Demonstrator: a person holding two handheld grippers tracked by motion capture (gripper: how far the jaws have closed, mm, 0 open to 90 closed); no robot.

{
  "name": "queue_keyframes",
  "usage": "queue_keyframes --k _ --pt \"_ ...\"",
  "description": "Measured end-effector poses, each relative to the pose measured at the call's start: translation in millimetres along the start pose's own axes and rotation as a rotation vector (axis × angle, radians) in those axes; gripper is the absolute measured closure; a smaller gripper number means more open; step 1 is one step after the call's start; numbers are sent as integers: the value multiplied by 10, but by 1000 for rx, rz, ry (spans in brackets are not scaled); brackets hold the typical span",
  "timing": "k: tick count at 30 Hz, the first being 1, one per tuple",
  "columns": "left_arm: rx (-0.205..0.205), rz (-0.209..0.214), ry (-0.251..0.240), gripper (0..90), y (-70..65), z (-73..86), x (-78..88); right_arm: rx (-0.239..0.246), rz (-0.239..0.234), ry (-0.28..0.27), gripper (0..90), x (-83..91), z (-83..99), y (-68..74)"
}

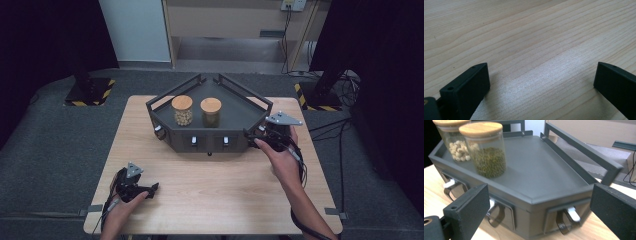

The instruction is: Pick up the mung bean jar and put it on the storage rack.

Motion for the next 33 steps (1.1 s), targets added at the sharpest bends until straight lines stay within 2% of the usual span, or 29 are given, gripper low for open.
queue_keyframes --k 11,20,28,33 --pt "1 -1 0 0 -3 1 1 -13 18 3 9 222 125 -197" --pt "1 -1 0 0 -3 0 1 -19 56 4 14 377 261 -349" --pt "1 -1 0 0 -3 1 1 -6 85 11 11 488 397 -413" --pt "2 -3 0 0 -6 1 2 -24 83 12 13 533 460 -461"
Point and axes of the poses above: each handheld gripper's, and its own axes: x roughly backward along the jaws, z roughly out of its underside, y roughly to its left, the point moved 7 cm from there along -x, roughly forward along the jaws, and after that the axes turned 10 degrees about -x, right-handed, at the moved point
